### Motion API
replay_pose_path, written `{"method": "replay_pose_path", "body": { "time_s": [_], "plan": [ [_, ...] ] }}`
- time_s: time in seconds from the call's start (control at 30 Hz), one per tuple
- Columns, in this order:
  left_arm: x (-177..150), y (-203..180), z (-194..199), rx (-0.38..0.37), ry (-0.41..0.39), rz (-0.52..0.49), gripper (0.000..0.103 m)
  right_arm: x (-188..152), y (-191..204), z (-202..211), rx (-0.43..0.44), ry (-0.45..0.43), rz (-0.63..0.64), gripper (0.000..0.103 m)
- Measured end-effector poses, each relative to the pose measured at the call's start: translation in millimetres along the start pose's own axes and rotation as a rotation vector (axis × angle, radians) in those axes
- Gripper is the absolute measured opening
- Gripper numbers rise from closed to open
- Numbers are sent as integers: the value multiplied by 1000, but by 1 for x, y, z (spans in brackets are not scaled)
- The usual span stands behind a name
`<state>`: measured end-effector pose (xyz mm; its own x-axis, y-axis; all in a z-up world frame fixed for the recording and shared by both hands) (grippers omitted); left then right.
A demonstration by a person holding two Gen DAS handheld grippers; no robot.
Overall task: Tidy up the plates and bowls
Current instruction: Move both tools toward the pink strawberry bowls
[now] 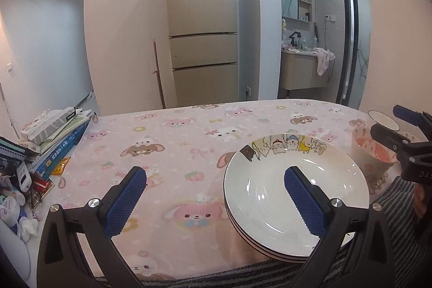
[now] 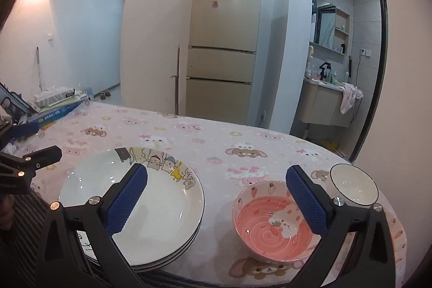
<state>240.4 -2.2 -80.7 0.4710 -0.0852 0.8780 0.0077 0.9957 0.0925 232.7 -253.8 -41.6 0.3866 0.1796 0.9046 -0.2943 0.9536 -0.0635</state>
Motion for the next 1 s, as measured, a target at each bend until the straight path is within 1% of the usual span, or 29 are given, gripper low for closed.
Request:
{"method": "replay_pose_path", "body": {
  "time_s": [0.07,0.17,0.23,0.3,0.37,0.43,0.47,0.53,0.6,0.67,0.7,0.77,0.87,0.9,1.0],
  "plan": [
    [3,-2,3,4,-10,-11,103,1,-3,4,-3,1,-4,103],
    [9,-4,11,33,-39,-21,103,6,-15,15,-8,1,-27,103],
    [15,-7,20,33,-55,-26,103,13,-25,26,9,-17,-67,102],
    [27,-12,37,22,-97,-30,103,19,-36,41,13,-46,-100,102],
    [37,-21,53,12,-134,-45,103,23,-50,62,-18,-95,-119,102],
    [45,-29,66,1,-162,-57,103,23,-61,81,-68,-130,-123,103],
    [49,-37,74,-10,-182,-66,103,22,-65,89,-84,-142,-125,102],
    [52,-49,85,-31,-211,-70,103,22,-70,102,-90,-153,-132,102],
    [51,-61,96,-88,-228,-49,103,20,-73,117,-88,-163,-137,102],
    [46,-69,102,-120,-214,-21,103,18,-80,132,-118,-176,-137,102],
    [45,-76,103,-148,-198,-26,103,18,-84,139,-134,-178,-132,102],
    [48,-87,106,-158,-191,-47,103,15,-91,152,-155,-179,-125,101],
    [57,-108,114,-183,-207,-78,103,8,-102,167,-172,-169,-131,98],
    [60,-116,119,-199,-220,-83,103,6,-105,170,-180,-167,-138,98],
    [64,-135,128,-197,-281,-62,103,-6,-118,183,-210,-174,-186,94]
  ]
}}
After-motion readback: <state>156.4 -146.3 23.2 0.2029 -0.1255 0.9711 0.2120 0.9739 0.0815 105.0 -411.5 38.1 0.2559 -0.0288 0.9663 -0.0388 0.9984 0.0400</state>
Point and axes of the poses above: each gripper's, at about its wrist camera, not at the fingertips, and z roughly against the way its jaws point, y to its left, x to its top, the point moved 9 cm from there along -z, roughly the way its jaws point, and after that the axes turned 8 degrees about x, right-handed, at the moved point
